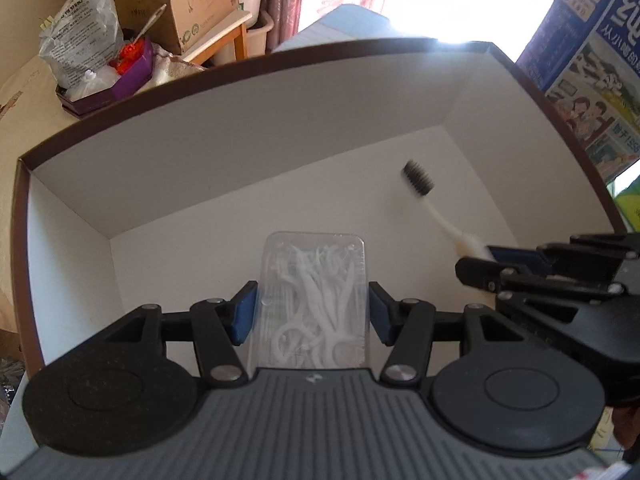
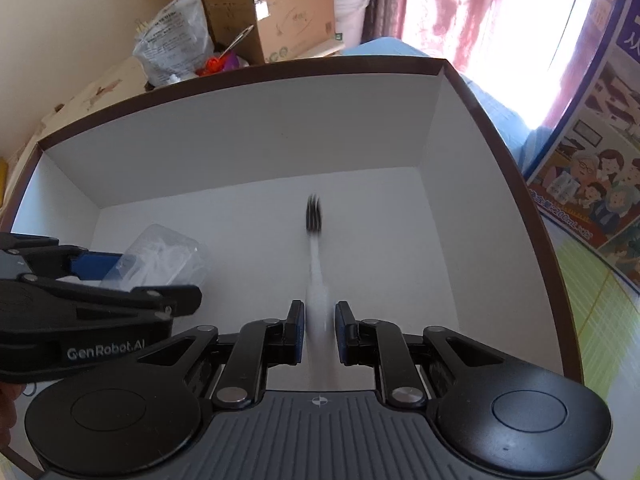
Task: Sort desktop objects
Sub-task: 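Carry the floss case and toothbrush over the brown box with both tools, then open both tools to drop the floss case and toothbrush into the box, then withdraw both tools from the box back toward the table items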
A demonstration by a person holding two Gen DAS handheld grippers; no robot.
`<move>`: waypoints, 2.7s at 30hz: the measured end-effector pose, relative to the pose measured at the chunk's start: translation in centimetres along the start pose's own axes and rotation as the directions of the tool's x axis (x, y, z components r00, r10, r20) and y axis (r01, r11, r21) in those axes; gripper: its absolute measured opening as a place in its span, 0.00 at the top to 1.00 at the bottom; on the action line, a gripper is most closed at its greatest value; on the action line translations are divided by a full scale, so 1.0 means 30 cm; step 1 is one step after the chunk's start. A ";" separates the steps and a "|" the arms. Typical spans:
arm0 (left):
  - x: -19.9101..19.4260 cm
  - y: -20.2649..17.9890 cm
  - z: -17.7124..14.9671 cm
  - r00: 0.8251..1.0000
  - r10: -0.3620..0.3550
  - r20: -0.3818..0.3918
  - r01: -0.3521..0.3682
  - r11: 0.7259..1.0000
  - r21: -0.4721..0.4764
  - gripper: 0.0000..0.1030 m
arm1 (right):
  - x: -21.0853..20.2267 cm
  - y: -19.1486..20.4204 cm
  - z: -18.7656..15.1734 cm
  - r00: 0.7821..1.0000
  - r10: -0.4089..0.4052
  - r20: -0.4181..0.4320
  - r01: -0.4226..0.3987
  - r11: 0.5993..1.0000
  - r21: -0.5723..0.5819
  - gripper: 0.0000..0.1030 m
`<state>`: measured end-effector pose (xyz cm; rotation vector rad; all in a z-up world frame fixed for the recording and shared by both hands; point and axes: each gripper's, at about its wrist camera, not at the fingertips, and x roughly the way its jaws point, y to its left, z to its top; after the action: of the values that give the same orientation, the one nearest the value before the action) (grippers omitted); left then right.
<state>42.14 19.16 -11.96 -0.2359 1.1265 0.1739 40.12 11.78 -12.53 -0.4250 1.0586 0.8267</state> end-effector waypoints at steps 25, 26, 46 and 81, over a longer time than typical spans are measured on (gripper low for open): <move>-0.258 -0.010 -0.106 0.990 0.089 0.112 -0.087 0.996 -0.021 0.27 | -0.248 0.054 -0.099 0.989 0.016 0.148 -0.016 1.000 0.002 0.12; -0.274 -0.011 -0.115 0.989 0.090 0.117 -0.088 0.996 -0.021 0.27 | -0.267 0.057 -0.107 0.987 0.019 0.160 -0.020 1.000 0.004 0.12; -0.649 0.020 -0.360 0.958 0.038 0.283 -0.048 0.998 0.027 0.27 | -0.641 0.205 -0.356 0.925 0.023 0.380 -0.047 0.997 0.055 0.06; -0.730 -0.043 -0.892 0.987 -0.049 0.156 0.009 0.968 0.250 0.24 | -0.828 0.396 -1.027 0.960 -0.092 0.263 0.013 0.958 0.288 0.02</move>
<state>9.96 10.18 -2.92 -0.0138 0.9727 0.0235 6.80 -10.92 -3.43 -0.0903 0.8848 0.6509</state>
